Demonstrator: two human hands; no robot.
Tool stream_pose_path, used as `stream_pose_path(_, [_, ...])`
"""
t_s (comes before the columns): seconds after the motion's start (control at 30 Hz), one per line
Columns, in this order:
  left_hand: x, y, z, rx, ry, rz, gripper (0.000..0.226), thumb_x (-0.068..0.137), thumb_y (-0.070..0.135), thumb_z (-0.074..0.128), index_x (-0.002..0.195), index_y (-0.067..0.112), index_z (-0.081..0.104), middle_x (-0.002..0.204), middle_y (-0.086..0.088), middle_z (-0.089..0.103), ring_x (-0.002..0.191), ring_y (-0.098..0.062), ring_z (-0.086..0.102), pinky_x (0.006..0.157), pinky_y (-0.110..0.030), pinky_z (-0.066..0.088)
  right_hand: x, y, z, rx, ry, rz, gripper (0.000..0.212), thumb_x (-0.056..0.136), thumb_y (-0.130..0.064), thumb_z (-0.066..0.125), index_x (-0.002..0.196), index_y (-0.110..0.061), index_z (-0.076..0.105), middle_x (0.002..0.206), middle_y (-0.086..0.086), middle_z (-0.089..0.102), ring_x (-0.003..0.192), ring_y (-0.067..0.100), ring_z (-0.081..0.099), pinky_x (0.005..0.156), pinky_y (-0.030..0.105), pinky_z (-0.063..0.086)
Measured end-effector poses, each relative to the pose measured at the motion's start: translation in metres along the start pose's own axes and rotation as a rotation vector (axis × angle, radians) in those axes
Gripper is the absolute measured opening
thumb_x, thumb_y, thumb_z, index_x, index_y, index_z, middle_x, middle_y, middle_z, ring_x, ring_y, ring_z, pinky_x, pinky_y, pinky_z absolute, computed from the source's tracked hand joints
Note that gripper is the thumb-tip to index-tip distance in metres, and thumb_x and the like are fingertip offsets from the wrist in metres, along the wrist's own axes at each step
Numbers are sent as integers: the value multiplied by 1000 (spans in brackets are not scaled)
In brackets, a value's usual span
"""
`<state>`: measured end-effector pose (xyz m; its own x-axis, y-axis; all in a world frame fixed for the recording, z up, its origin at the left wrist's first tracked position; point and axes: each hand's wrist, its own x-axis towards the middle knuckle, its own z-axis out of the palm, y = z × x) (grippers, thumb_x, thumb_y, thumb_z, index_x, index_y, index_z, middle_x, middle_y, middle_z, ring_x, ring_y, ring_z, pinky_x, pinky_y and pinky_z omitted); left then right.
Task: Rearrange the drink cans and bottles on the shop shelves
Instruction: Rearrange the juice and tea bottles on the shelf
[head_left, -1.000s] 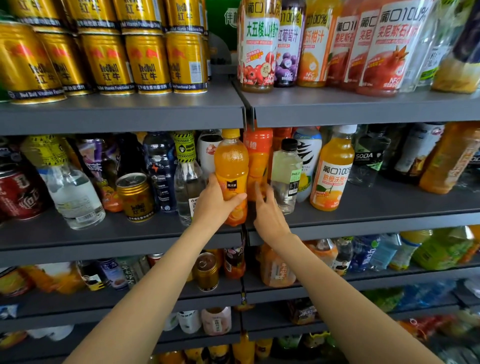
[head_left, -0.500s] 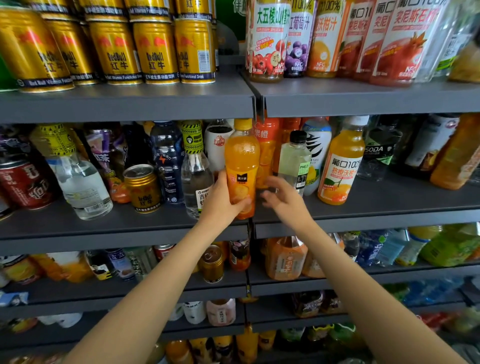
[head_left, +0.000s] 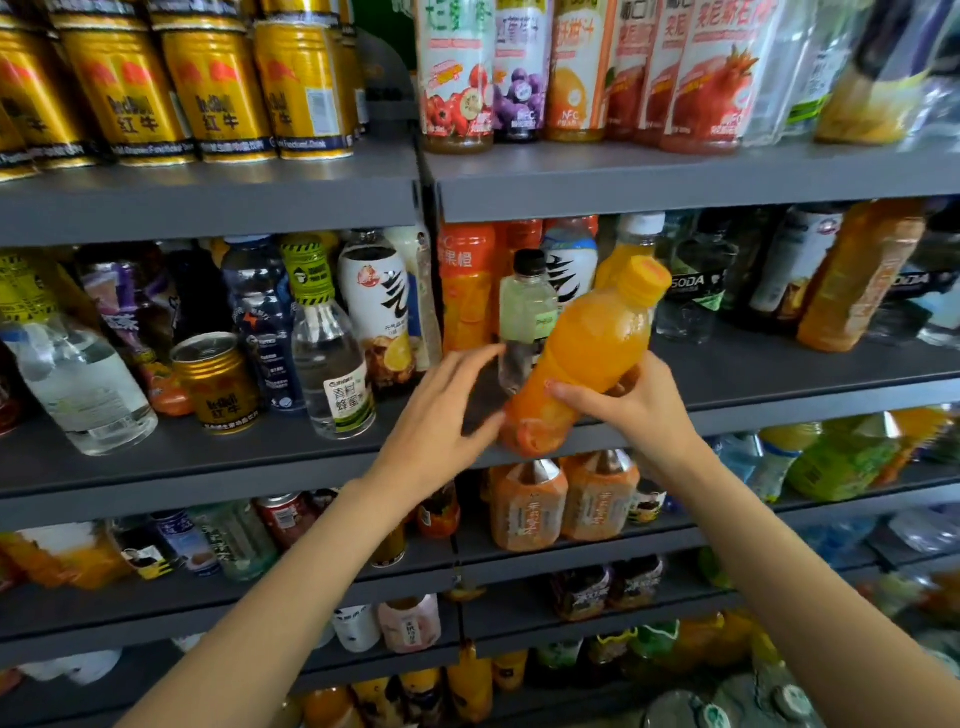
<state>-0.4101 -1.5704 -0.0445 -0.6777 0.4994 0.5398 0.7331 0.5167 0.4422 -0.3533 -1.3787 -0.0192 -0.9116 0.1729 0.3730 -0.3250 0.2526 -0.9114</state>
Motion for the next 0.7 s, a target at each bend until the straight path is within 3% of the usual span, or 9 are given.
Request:
stream_pose_path(0.1, [11, 19, 18, -26, 121, -60, 48, 89, 11, 56, 134, 16, 41, 117, 6, 44, 107, -2, 43, 89, -14, 32, -2, -8, -44, 23, 97, -43, 50, 60, -30, 75, 103, -35, 51, 106, -10, 63, 95, 3, 63, 77, 22, 55])
stream_pose_path(0.23, [38, 66, 63, -31, 187, -48, 41, 89, 6, 54, 129, 13, 45, 119, 3, 48, 106, -6, 46, 88, -23, 39, -8, -10, -117, 33, 180, -121, 47, 65, -29, 73, 106, -33, 50, 104, -10, 62, 93, 0, 62, 77, 20, 53])
stream_pose_path(0.5, [93, 181, 168, -54, 236, -72, 41, 90, 5, 52, 130, 8, 43, 119, -2, 48, 108, -11, 45, 90, -21, 35, -28, 8, -288, -66, 133, -133, 57, 63, -30, 73, 115, -27, 49, 105, -12, 62, 90, -2, 63, 77, 19, 54])
stream_pose_path(0.6, [95, 200, 184, -8, 227, -106, 43, 89, 6, 53, 131, 9, 42, 121, -4, 48, 112, -15, 46, 92, -26, 35, -26, 15, -323, -33, 167, -123, 59, 62, -29, 73, 116, -22, 50, 104, -11, 62, 88, -3, 63, 76, 20, 54])
stream_pose_path(0.7, [89, 203, 185, 22, 221, -187, 46, 90, 9, 54, 133, 10, 39, 125, -4, 48, 112, -16, 48, 94, -31, 36, -25, 20, -334, 13, 149, -94, 53, 61, -32, 73, 109, -30, 51, 104, -9, 62, 91, 4, 63, 78, 27, 53])
